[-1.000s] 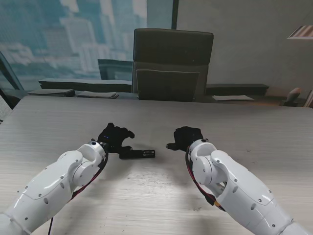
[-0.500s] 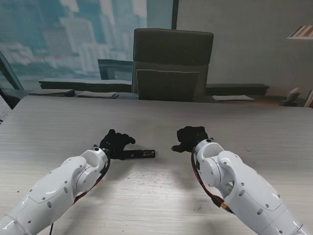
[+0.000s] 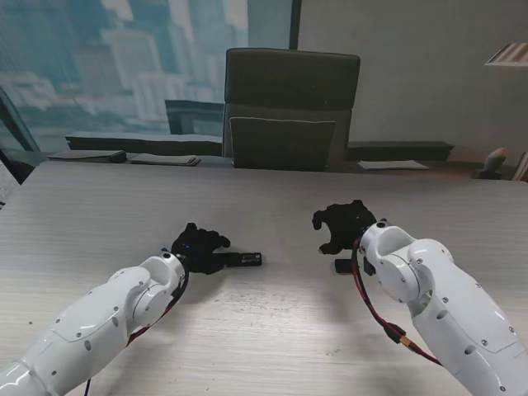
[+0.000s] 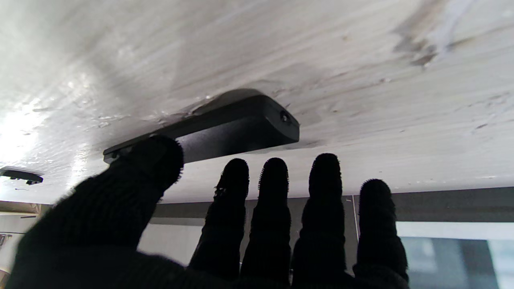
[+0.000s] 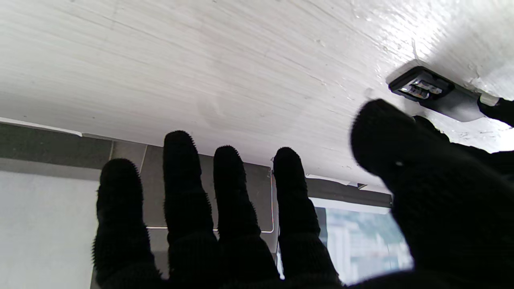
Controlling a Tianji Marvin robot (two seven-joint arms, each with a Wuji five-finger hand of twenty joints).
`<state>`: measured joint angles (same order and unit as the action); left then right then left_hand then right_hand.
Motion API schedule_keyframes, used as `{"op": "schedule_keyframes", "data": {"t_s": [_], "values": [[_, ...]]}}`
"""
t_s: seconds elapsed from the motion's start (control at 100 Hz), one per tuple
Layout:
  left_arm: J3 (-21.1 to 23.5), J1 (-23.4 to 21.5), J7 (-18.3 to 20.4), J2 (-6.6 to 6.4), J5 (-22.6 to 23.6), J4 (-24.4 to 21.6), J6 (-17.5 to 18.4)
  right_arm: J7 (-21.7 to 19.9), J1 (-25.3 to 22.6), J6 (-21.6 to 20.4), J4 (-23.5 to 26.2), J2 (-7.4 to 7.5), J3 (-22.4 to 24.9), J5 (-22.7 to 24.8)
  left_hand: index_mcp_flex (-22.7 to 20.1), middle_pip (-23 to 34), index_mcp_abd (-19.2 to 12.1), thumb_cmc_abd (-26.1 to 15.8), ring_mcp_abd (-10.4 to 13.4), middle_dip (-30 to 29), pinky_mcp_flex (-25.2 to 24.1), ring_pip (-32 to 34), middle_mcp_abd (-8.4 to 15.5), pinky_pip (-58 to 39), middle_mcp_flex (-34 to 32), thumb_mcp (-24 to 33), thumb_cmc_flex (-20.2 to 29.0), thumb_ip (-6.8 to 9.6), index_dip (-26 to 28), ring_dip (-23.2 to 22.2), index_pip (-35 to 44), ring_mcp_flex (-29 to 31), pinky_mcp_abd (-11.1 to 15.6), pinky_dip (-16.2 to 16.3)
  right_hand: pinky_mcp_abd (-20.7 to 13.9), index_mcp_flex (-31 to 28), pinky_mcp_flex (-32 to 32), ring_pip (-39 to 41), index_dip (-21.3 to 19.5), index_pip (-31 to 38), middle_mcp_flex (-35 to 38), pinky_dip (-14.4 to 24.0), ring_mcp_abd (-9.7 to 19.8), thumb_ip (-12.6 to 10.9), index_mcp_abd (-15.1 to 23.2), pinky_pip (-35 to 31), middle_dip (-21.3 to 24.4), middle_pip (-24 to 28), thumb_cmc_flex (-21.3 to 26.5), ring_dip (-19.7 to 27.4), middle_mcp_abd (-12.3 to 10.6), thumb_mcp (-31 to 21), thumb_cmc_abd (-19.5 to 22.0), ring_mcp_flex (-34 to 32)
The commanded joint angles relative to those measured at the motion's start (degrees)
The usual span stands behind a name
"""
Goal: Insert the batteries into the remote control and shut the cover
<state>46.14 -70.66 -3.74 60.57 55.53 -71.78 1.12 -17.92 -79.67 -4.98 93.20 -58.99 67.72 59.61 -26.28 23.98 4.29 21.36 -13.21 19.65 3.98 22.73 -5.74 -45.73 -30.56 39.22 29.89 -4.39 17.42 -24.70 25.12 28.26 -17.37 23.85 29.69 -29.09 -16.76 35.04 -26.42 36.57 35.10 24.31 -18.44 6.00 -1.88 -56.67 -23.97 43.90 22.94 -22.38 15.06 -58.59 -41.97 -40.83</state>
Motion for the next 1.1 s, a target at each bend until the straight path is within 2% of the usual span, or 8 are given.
{"op": "schedule_keyframes", "data": {"t_s": [0.0, 0.09, 0.23, 0.43, 0.59, 0.85, 1.09], "values": [[0.10, -0.09, 1.12, 0.12, -0.17, -0.28, -0.42, -1.17, -0.02, -0.44, -0.41, 0.68, 0.43, 0.05, 1.74, 0.13, 1.37, -0.34, 0.06, -0.70, -1.18, -0.40, -1.01, 0.98, 1.64, 0.14, -1.44, 1.72, -0.78, 0.26, -0.80, -1.24, 0.02, -0.89, -0.09, 2.33, -0.76, -1.42, 0.77, 1.71, -2.32, 0.64, 1.39, -0.39, 1.06, 1.77, 0.59, -0.09, 2.08, 0.55, -1.45, -3.05, -3.52, 0.79], [0.18, -0.19, 1.12, 0.11, -0.17, -0.31, -0.47, -0.80, -0.09, -1.71, -1.09, 0.78, 1.14, 0.62, 1.69, 0.18, 1.36, -0.37, 0.07, -0.68, -1.15, -0.32, -0.95, 0.92, 1.58, 0.20, -1.41, 1.72, -0.76, 0.25, -0.75, -1.15, 0.03, -0.86, 0.07, 3.68, -2.37, -2.10, 1.10, 3.61, -2.90, 0.61, 2.09, -0.11, 1.22, 2.96, 0.76, 0.62, 4.56, 0.66, -2.07, -5.79, -6.26, -0.13], [0.22, -0.21, 1.18, 0.11, -0.21, -0.28, -0.57, -0.40, -0.55, -2.67, -1.47, 0.88, 2.54, 1.70, 1.63, 0.24, 1.38, -0.35, 0.03, -0.65, -1.15, -0.30, -0.94, 0.89, 1.48, 0.36, -1.39, 1.72, -0.73, 0.25, -0.67, -1.13, 0.07, -0.84, -0.25, 5.94, -3.21, -2.43, 1.42, 4.74, -4.20, 0.45, 3.04, 0.12, 1.44, 3.46, 0.95, 1.11, 7.13, 0.76, -2.88, -7.53, -8.38, -0.51], [0.19, -0.20, 1.09, 0.15, -0.39, -0.14, -0.48, 0.14, -1.99, -4.68, -1.43, 1.10, 5.13, 4.09, 1.55, 0.29, 1.43, -0.52, 0.01, -0.63, -1.08, -0.22, -0.93, 0.82, 1.34, 0.39, -1.41, 1.72, -0.70, 0.25, -0.59, -1.03, 0.06, -0.81, -0.87, 5.56, -2.08, -2.31, 1.72, 5.80, -4.27, 0.15, 4.57, 0.92, 0.75, 4.54, 1.08, 1.53, 5.70, 0.64, -3.63, -7.33, -9.32, 0.20], [0.13, -0.18, 1.19, 0.16, -0.53, -0.14, -0.48, -0.36, -2.80, -5.92, -1.94, 1.36, 6.05, 5.27, 1.46, 0.31, 1.41, -0.56, -0.05, -0.61, -1.06, -0.25, -0.90, 0.78, 1.29, 0.40, -1.36, 1.74, -0.68, 0.27, -0.54, -1.12, 0.02, -0.79, -2.62, 6.06, -1.22, -2.47, 2.35, 5.61, -4.79, 0.23, 6.10, 1.80, -1.62, 5.88, 1.14, 1.73, 3.83, 0.69, -4.16, -7.51, -11.17, 0.83], [0.17, -0.37, 2.17, 0.04, -0.37, -0.80, -1.04, 1.74, -2.21, -5.56, -5.24, 1.34, 3.88, 4.40, 1.47, 0.34, 1.41, -0.86, -0.08, -0.60, -1.07, -0.10, -0.89, 0.74, 1.11, 0.13, -1.42, 1.77, -0.69, 0.22, -0.57, -0.89, 0.05, -0.77, -3.09, 6.66, -0.96, -2.67, 3.05, 5.79, -5.52, 1.19, 6.78, 3.18, -2.51, 7.55, 1.17, 2.13, 0.06, 0.86, -4.54, -8.85, -14.06, 0.94], [0.28, -0.50, 2.31, 0.04, -0.40, -0.92, -1.17, 4.92, -1.60, -2.60, -8.69, 1.12, 0.58, 4.04, 1.40, 0.39, 1.38, -1.09, -0.01, -0.57, -1.07, -0.06, -0.86, 0.68, 1.02, -0.03, -1.33, 1.84, -0.69, 0.20, -0.56, -0.87, 0.11, -0.73, -2.89, 6.34, -0.71, -2.12, 3.13, 6.28, -6.11, 2.00, 6.43, 3.28, -3.47, 7.60, 1.14, 2.25, 0.17, 0.63, -4.51, -9.52, -14.50, 1.03]]}}
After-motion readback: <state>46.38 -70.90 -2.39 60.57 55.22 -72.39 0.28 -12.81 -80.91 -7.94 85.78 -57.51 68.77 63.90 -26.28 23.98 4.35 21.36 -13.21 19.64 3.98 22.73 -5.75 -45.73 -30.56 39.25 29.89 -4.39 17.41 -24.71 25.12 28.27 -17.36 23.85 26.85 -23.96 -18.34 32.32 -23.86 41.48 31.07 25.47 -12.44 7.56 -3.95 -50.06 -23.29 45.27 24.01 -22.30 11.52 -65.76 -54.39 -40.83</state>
